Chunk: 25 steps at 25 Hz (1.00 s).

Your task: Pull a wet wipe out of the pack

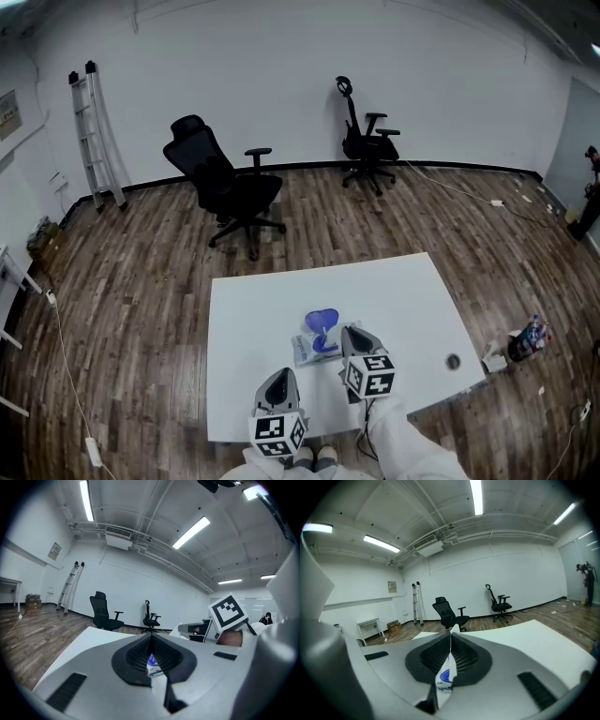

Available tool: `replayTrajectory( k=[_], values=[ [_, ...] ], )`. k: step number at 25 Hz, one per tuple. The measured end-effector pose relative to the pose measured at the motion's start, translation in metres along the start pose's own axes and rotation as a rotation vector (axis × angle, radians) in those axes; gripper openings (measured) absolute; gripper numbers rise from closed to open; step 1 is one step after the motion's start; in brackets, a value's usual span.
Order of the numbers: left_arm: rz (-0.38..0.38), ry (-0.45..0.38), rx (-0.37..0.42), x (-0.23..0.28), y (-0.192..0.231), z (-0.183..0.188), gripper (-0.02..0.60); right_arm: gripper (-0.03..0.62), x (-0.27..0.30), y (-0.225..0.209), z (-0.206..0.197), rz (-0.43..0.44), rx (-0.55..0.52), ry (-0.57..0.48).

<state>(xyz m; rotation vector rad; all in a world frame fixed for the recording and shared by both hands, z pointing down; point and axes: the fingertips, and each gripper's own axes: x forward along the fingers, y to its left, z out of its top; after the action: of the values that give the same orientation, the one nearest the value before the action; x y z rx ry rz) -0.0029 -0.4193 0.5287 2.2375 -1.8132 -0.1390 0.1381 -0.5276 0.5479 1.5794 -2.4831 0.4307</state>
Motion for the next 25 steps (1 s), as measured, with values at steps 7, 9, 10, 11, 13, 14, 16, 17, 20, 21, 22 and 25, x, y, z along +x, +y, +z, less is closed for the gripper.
replayTrajectory(
  k=[7, 9, 10, 11, 13, 14, 16, 17, 20, 21, 22, 25],
  values=[
    [-0.029, -0.008, 0.012, 0.002, -0.013, 0.003, -0.002, 0.012, -0.022, -0.007, 0.015, -0.012, 0.002, -0.045],
    [-0.042, -0.009, 0.021, 0.005, -0.017, 0.005, -0.002, 0.012, -0.029, -0.01, 0.018, -0.022, 0.009, -0.057],
    [-0.047, -0.01, 0.024, 0.007, -0.02, 0.006, -0.002, 0.012, -0.033, -0.013, 0.019, -0.028, 0.013, -0.061],
    [-0.051, -0.013, 0.025, 0.009, -0.021, 0.008, -0.002, 0.012, -0.036, -0.015, 0.019, -0.035, 0.018, -0.065],
    [-0.058, -0.02, 0.028, 0.011, -0.024, 0.011, -0.002, 0.012, -0.045, -0.02, 0.018, -0.049, 0.028, -0.07],
    [-0.06, -0.024, 0.031, 0.012, -0.026, 0.013, -0.002, 0.012, -0.049, -0.022, 0.017, -0.056, 0.032, -0.073],
    [-0.062, -0.03, 0.035, 0.015, -0.027, 0.015, -0.001, 0.012, -0.059, -0.027, 0.015, -0.073, 0.042, -0.078],
    [-0.063, -0.032, 0.037, 0.016, -0.028, 0.017, -0.002, 0.012, -0.064, -0.03, 0.014, -0.082, 0.046, -0.081],
    [-0.072, -0.036, 0.049, 0.018, -0.032, 0.021, -0.002, 0.012, -0.077, -0.037, 0.009, -0.115, 0.06, -0.087],
    [-0.077, -0.035, 0.053, 0.019, -0.035, 0.022, -0.002, 0.012, -0.081, -0.04, 0.008, -0.125, 0.064, -0.087],
    [-0.084, -0.033, 0.057, 0.019, -0.038, 0.021, -0.002, 0.012, -0.085, -0.043, 0.005, -0.134, 0.067, -0.085],
    [-0.099, -0.019, 0.064, 0.02, -0.045, 0.016, -0.002, 0.012, -0.092, -0.049, -0.003, -0.143, 0.076, -0.079]
  ],
)
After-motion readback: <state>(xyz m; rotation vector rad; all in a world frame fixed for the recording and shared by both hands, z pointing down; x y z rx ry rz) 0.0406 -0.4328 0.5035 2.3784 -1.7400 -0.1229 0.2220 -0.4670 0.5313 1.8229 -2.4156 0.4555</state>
